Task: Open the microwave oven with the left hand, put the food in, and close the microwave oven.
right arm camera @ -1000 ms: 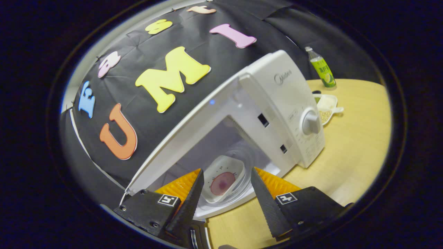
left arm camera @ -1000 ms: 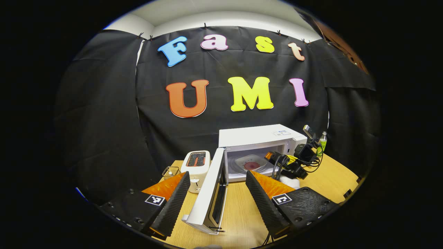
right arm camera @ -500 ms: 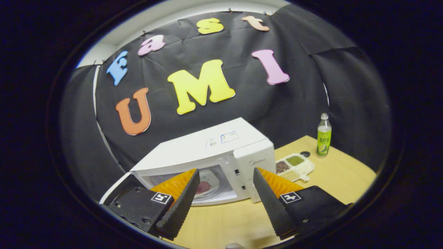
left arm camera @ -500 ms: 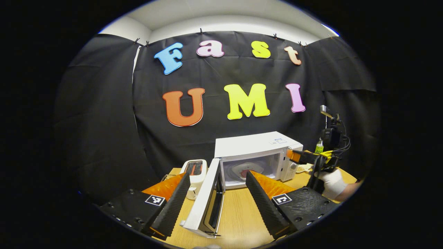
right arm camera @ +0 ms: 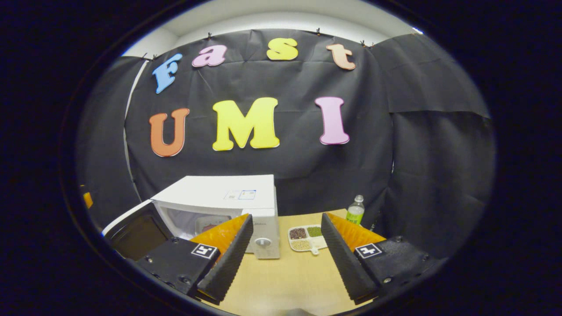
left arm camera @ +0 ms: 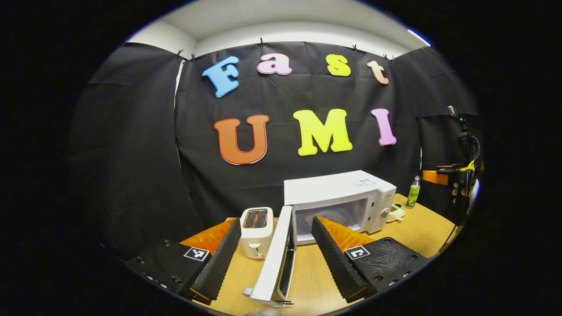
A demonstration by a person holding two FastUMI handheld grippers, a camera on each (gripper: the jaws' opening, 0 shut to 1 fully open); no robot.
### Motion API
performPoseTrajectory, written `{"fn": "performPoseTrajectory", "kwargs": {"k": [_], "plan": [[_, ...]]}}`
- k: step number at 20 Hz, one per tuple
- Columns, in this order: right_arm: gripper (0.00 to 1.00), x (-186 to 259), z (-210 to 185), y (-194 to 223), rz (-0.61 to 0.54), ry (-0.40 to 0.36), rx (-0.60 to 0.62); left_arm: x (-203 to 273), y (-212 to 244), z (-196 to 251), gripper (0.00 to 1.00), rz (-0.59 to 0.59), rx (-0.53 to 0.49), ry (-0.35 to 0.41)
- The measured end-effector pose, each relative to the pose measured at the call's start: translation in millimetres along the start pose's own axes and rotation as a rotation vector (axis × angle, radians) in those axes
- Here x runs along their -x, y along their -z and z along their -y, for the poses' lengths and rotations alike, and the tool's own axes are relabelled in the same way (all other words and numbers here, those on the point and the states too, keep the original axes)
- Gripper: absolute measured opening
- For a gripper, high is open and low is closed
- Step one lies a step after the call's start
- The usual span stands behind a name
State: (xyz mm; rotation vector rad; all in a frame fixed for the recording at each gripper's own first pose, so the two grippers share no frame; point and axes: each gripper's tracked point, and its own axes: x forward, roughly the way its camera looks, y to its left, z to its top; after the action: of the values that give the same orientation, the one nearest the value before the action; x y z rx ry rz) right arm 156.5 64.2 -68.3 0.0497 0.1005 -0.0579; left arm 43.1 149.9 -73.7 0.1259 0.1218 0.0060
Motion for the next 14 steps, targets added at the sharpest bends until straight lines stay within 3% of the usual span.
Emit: {"fn": "performPoseTrajectory", "kwargs": {"k": [4,9,11,14], "plan": [[0.99,34,30,-27,0.027,0.031,0.056,6,2,-19,0.96,0.020,0.015,-0.021],[0.99,66,44,-33,0.032,0.060,0.038,11,8,-40,0.92,0.031,0.034,-0.051],[0.99,72,43,-29,0.018,0.057,0.045,13,12,-39,0.80,0.024,0.049,-0.037],[0.99,79,40,-28,0.003,0.049,0.037,17,21,-34,0.50,0.009,0.059,0.013]]}}
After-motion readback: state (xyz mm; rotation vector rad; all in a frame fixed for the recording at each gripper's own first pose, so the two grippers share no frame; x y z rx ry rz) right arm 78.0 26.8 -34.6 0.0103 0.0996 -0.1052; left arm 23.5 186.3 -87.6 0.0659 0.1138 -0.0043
